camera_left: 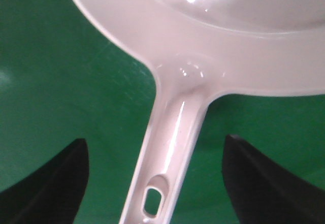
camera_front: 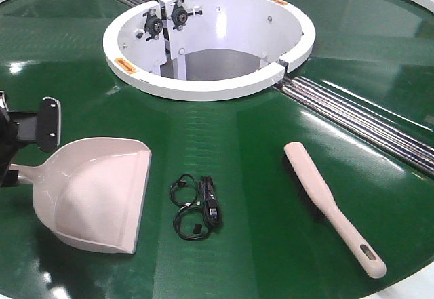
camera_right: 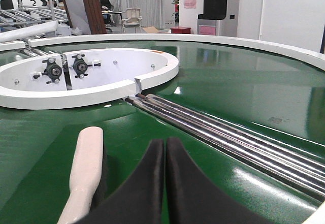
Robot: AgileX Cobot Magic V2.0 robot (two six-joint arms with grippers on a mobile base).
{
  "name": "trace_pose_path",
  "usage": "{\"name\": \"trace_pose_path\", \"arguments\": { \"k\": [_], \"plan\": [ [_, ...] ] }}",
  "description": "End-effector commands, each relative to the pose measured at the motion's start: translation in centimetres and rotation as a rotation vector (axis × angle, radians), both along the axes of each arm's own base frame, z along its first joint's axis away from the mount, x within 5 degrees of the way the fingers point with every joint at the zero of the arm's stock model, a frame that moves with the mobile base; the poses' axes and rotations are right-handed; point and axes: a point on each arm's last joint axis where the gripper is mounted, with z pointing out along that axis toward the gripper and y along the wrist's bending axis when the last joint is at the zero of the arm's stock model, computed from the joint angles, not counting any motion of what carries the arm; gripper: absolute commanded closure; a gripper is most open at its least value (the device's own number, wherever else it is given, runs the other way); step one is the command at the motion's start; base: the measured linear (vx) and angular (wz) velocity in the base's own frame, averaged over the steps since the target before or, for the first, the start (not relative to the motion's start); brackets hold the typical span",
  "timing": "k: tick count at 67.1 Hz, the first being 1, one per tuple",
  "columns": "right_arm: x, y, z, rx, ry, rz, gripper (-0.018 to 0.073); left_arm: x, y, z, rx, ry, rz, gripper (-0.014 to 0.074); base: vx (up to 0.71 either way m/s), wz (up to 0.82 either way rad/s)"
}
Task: Clean and inspect green conveyor with broom and dustpan
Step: 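Lower the left gripper onto the pink dustpan handle and grasp it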
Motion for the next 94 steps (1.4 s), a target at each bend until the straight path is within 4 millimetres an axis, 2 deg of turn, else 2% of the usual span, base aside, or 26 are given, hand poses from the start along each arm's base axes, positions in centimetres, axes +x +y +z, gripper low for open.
{"name": "trace_pose_path", "arguments": {
  "k": [1,12,31,56,63,70,81,88,94],
  "plan": [
    [-0.1,0.0,0.4,-0.009,-0.081,0.002,0.0569,0.3,-0.2,2.0,-0.026,-0.088,-0.045,0.0076,0.00,0.00],
    [-0.1,0.0,0.4,-0.009,-0.081,0.002,0.0569,0.3,-0.6,1.9,-0.031,-0.070,-0.178,0.0076,0.00,0.00],
    [-0.1,0.0,0.4,-0.009,-0.081,0.002,0.0569,0.8,1.1,0.6,-0.049,-0.023,-0.163,0.0076,0.00,0.00],
    [-0.1,0.0,0.4,-0.009,-0.081,0.002,0.0569,1.7,0.9,-1.7,-0.044,0.052,-0.297,0.0101,0.00,0.00],
    [-0.1,0.0,0.4,-0.009,-0.081,0.002,0.0569,2.0,0.9,-2.4,-0.047,0.067,-0.297,0.0159,0.00,0.00],
    [-0.1,0.0,0.4,-0.009,-0.081,0.002,0.0569,2.2,0.9,-2.9,-0.048,0.071,-0.297,0.0262,0.00,0.00],
    [-0.1,0.0,0.4,-0.009,-0.081,0.002,0.0569,2.2,0.9,-2.9,-0.047,0.074,-0.296,0.0485,0.00,0.00],
    [-0.1,0.0,0.4,-0.009,-0.081,0.002,0.0569,2.1,0.9,-2.4,-0.053,0.064,-0.279,0.0596,0.00,0.00],
    [-0.1,0.0,0.4,-0.009,-0.081,0.002,0.0569,2.1,0.9,-1.4,-0.064,0.028,-0.237,0.0604,0.00,0.00]
  ]
}}
